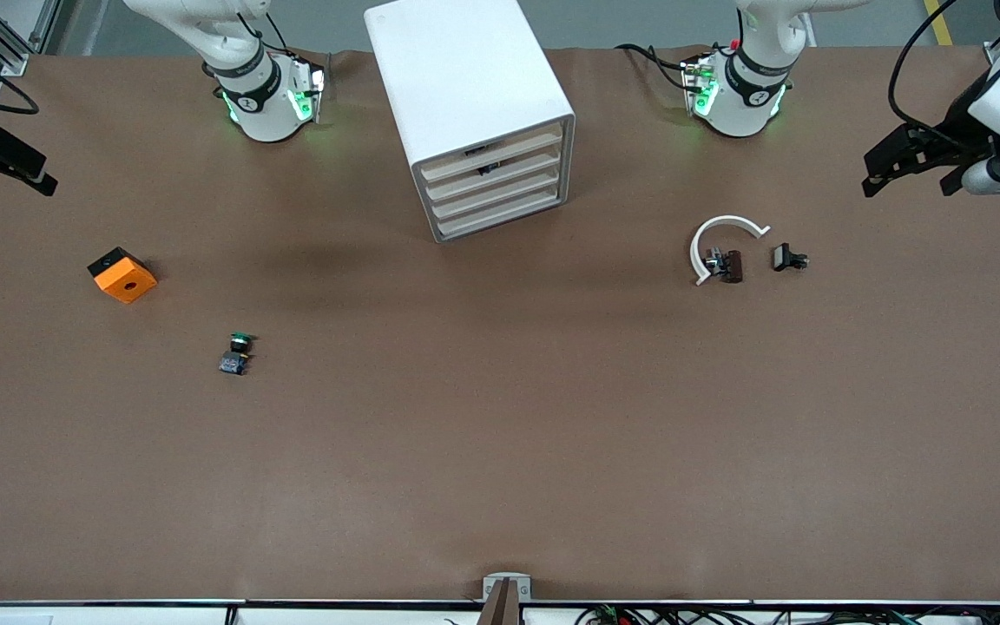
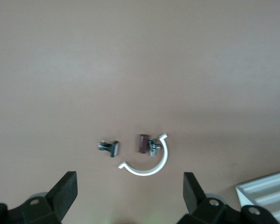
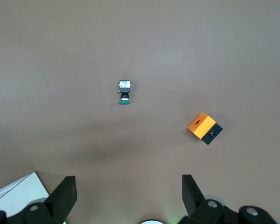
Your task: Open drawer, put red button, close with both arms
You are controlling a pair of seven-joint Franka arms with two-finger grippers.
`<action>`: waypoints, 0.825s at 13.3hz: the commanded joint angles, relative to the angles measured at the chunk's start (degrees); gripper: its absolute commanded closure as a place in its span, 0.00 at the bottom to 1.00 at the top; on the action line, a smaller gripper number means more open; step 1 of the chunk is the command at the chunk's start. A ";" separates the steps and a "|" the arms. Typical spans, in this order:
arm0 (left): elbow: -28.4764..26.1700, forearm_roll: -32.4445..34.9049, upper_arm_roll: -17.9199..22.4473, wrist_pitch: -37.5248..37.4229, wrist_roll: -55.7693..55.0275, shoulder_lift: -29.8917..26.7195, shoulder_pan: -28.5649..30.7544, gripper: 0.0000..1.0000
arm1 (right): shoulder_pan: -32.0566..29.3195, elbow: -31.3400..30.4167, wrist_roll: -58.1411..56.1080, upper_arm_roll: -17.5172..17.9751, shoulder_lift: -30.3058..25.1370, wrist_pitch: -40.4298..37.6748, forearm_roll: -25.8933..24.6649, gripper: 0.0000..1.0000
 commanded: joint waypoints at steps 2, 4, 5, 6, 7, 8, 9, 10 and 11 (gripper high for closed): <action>2.18 2.50 0.09 -1.92 0.55 0.71 0.12 0.00 | 0.26 1.55 -0.55 0.50 0.83 -0.76 -0.36 0.00; 2.27 2.59 0.00 -2.01 -1.82 0.71 0.04 0.00 | 0.09 1.55 -0.55 0.50 1.09 -0.76 -0.27 0.00; 2.27 2.59 0.00 -2.01 -2.44 0.71 0.04 0.00 | 0.17 1.55 -0.55 0.50 1.27 -0.76 -0.35 0.00; 2.27 2.59 -0.09 -2.01 -2.45 0.71 0.04 0.00 | -0.17 1.55 -0.55 0.50 1.44 -0.76 -0.36 0.00; 2.27 2.59 -0.09 -2.01 -2.45 0.71 0.04 0.00 | -0.09 1.55 -0.64 0.50 1.53 -0.59 -0.53 0.00; 2.19 2.59 -0.09 -2.10 -2.45 0.71 0.04 0.00 | 0.00 1.55 -0.64 0.50 1.53 -0.59 -0.71 0.00; 2.27 2.59 -0.09 -2.53 -2.45 0.71 0.04 0.00 | 0.00 1.55 -0.64 0.50 1.53 -0.50 -0.79 0.00; 2.27 2.59 -0.09 -2.88 -2.53 0.71 0.04 0.00 | 0.00 1.55 -0.64 0.50 1.62 -0.50 -0.71 0.00; 2.27 2.50 -0.09 -3.24 -2.53 0.71 0.04 0.00 | 0.00 1.55 -0.64 0.50 1.62 -0.50 -0.71 0.00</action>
